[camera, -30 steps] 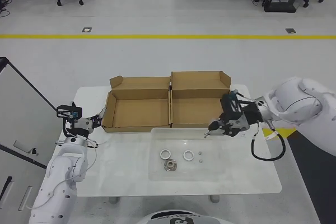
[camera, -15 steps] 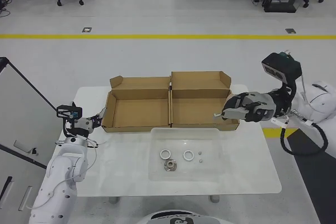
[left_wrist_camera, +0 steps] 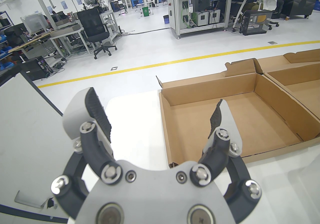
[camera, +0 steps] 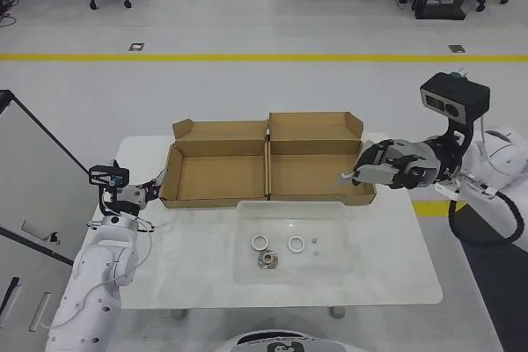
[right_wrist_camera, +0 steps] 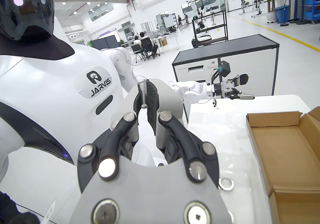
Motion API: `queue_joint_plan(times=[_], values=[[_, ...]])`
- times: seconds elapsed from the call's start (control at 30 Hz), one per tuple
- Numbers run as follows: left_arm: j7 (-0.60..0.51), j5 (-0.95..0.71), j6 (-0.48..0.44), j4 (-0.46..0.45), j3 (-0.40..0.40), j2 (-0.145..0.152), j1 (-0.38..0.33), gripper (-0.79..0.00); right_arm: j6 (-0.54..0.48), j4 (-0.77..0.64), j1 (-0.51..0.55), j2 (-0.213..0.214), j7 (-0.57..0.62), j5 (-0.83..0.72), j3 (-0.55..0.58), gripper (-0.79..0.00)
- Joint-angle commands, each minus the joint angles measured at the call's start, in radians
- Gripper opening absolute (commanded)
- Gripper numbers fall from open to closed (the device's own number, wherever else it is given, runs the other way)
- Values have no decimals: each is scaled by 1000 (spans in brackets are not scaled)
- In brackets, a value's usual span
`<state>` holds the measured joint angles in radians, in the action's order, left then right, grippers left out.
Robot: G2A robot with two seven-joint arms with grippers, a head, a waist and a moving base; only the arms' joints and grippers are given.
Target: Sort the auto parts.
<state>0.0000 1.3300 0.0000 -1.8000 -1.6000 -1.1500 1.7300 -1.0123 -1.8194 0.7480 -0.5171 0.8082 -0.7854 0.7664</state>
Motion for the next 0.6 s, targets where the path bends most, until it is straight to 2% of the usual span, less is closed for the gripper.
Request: queue_joint_plan(times=[0.0, 0.33, 0.57], values=[[0, 0, 0, 0, 0, 0, 0, 0, 0, 0, 0, 0, 0, 0, 0, -785], [0, 0, 0, 0, 0, 0, 0, 0, 20, -30, 4, -4, -28, 6, 15, -785], [0, 0, 0, 0, 0, 0, 0, 0, 26, -94, -12, -38, -5, -168, 12, -785]])
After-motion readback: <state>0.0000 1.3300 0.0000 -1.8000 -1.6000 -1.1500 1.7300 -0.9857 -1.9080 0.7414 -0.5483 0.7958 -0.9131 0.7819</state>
